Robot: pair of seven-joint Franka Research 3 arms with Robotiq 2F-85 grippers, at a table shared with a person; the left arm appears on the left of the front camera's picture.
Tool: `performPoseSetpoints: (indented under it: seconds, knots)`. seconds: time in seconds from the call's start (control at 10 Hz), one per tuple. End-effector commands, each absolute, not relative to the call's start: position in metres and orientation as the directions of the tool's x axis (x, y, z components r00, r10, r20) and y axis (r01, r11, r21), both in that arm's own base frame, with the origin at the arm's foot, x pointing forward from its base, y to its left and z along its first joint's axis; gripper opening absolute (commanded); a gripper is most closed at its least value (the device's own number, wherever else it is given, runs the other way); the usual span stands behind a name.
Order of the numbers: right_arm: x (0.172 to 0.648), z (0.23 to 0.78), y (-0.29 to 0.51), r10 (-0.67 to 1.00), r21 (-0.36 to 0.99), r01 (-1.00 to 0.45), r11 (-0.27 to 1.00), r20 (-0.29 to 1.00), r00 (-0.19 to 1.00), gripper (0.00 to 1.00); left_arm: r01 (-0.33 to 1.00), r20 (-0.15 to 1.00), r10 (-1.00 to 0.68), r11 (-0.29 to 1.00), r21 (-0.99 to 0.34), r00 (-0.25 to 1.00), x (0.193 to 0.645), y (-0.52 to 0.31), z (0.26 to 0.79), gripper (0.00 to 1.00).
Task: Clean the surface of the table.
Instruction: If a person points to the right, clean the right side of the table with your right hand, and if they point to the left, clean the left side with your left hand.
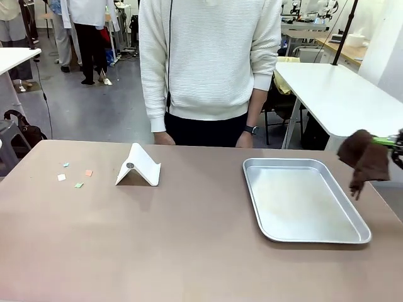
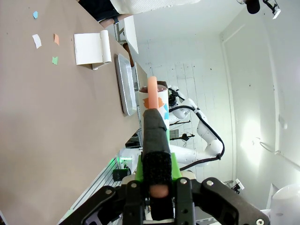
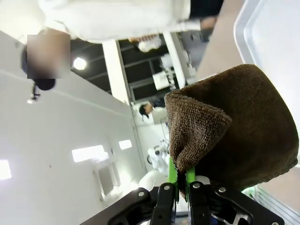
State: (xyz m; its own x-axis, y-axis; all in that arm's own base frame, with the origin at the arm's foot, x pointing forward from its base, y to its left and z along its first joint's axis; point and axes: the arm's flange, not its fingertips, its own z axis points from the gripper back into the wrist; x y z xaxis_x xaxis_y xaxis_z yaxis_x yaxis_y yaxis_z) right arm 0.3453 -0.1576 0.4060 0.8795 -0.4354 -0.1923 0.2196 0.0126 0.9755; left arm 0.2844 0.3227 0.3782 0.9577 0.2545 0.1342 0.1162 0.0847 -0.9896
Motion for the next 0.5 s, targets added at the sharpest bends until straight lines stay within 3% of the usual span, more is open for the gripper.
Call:
performPoseSetpoints:
  seconds: [0.0, 0.4]
  knots:
    - [0.350, 0.382, -0.201, -0.461, 0.976, 0.200, -0.083, -0.216, 0.861, 0.07, 0.133, 0.148, 0.245, 0.078, -0.988, 0.958, 0.281, 0.322, 0.381, 0.00]
    - [0.368, 0.347, -0.241, -0.535, 0.969, 0.159, -0.190, -0.238, 0.811, 0.07, 0.133, 0.148, 0.245, 0.078, -0.988, 0.958, 0.281, 0.322, 0.381, 0.00]
